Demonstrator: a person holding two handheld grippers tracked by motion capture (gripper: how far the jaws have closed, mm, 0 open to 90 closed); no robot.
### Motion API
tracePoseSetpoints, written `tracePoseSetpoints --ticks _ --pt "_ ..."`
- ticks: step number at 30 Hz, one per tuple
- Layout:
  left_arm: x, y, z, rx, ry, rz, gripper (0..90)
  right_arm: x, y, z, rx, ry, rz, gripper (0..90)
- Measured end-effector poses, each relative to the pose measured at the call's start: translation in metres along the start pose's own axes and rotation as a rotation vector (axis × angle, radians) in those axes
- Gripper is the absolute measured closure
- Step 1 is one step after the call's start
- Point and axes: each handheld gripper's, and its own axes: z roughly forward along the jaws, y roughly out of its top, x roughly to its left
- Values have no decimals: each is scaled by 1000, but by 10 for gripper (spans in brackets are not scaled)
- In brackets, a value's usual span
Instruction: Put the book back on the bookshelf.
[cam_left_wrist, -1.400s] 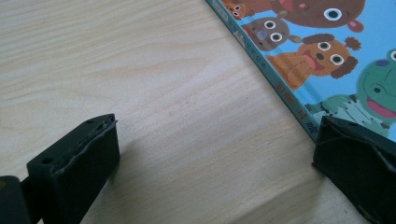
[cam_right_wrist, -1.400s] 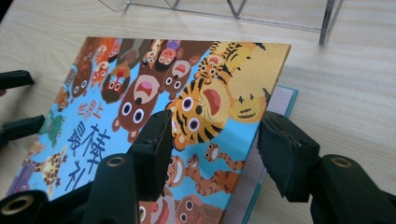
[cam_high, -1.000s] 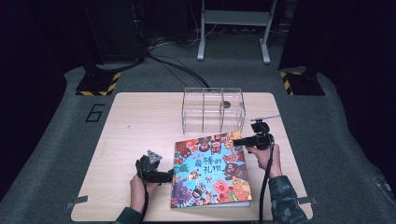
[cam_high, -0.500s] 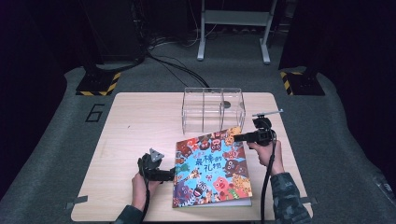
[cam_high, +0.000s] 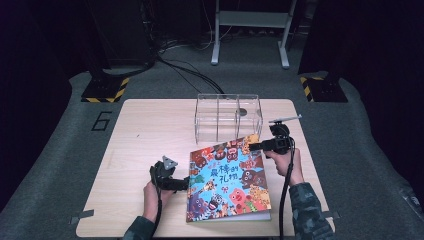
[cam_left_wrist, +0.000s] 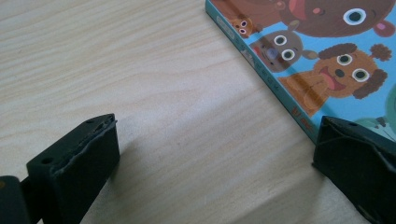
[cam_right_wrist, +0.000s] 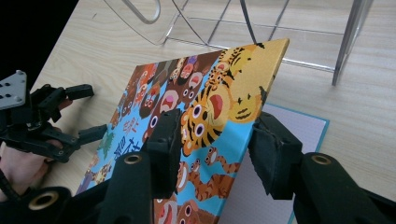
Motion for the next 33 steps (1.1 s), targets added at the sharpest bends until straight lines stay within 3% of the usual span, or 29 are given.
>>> tracePoseSetpoints --ticks 1,10,11,12,24,33 --pt "1 1 0 14 -4 21 1 0 0 0 0 5 3 551" --pt "2 7 5 28 -13 27 1 2 5 1 11 14 0 547" --pt "3 9 6 26 -13 44 1 4 7 0 17 8 1 540" --pt "2 9 6 28 -13 28 1 4 7 1 15 6 -9 538" --pt "3 14 13 20 -16 31 2 8 15 1 16 22 7 553" --pt "3 17 16 14 -15 41 3 14 23 1 36 -2 1 559"
